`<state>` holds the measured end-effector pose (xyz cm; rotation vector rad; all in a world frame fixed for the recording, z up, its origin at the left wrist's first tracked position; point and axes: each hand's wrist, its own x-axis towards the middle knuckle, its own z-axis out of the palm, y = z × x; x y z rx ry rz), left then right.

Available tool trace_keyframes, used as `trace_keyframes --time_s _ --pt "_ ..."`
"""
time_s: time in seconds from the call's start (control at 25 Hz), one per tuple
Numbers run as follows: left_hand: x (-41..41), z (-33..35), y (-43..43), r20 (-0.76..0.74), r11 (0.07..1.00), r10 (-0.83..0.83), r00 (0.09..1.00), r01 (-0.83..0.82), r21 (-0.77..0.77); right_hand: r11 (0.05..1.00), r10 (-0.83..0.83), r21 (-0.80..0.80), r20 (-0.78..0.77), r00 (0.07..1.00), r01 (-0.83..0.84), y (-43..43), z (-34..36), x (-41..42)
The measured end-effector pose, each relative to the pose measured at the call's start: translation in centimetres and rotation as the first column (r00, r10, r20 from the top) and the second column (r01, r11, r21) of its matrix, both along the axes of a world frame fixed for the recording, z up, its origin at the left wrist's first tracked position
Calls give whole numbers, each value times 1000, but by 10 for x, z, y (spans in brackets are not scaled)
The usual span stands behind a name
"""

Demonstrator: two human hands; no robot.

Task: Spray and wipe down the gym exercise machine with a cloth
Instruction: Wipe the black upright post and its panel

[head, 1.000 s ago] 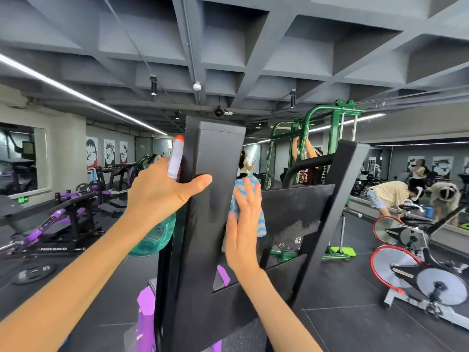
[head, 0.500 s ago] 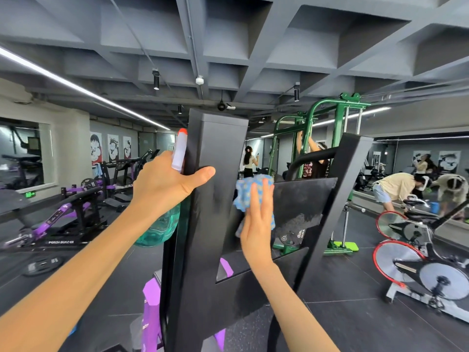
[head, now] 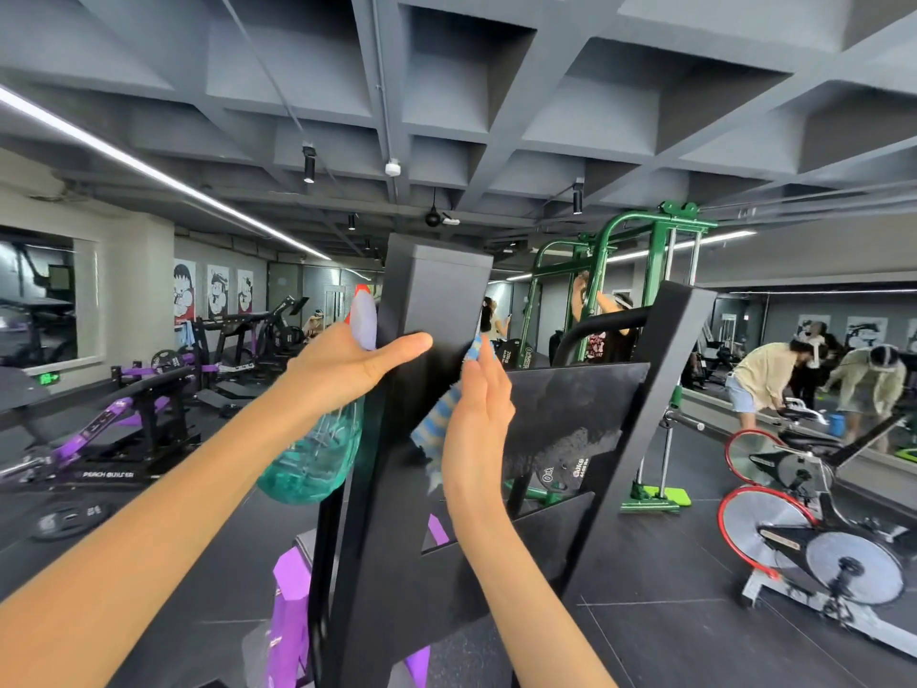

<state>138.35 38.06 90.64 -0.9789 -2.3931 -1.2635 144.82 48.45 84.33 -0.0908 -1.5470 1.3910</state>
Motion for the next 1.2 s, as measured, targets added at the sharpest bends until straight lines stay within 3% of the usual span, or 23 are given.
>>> trace_keyframes --time_s 0.12,0.24,0.32,0.48,0.64,0.84,0.96,1.04,1.2 --pt "4 -7 -5 58 988 -82 995 73 138 986 124 97 115 986 -136 -11 0 13" --pt "1 -6 -14 141 948 -135 981 86 308 902 -144 430 206 968 43 1 -13 11" --pt "-3 -3 -21 204 924 -146 968 59 377 774 -335 598 103 937 211 10 -22 4" --pt "-2 -1 -21 230 911 -182 956 77 405 685 -362 684 21 932 251 30 -31 -4" --pt "5 -1 -17 222 898 -195 955 83 433 770 -173 629 44 984 107 29 -20 -10" --pt "0 3 -14 217 872 -112 970 -9 489 880 -255 389 -103 962 274 -1 41 -13" --pt "-1 1 -13 210 856 -80 974 -41 516 844 -406 309 -168 898 439 -15 60 -15" --pt "-2 -1 -15 229 847 -71 971 -63 529 789 -481 336 -183 858 514 -18 36 -20" --pt "-3 -4 -15 231 863 -57 971 -68 501 814 -392 429 -89 916 390 -16 -22 -21"
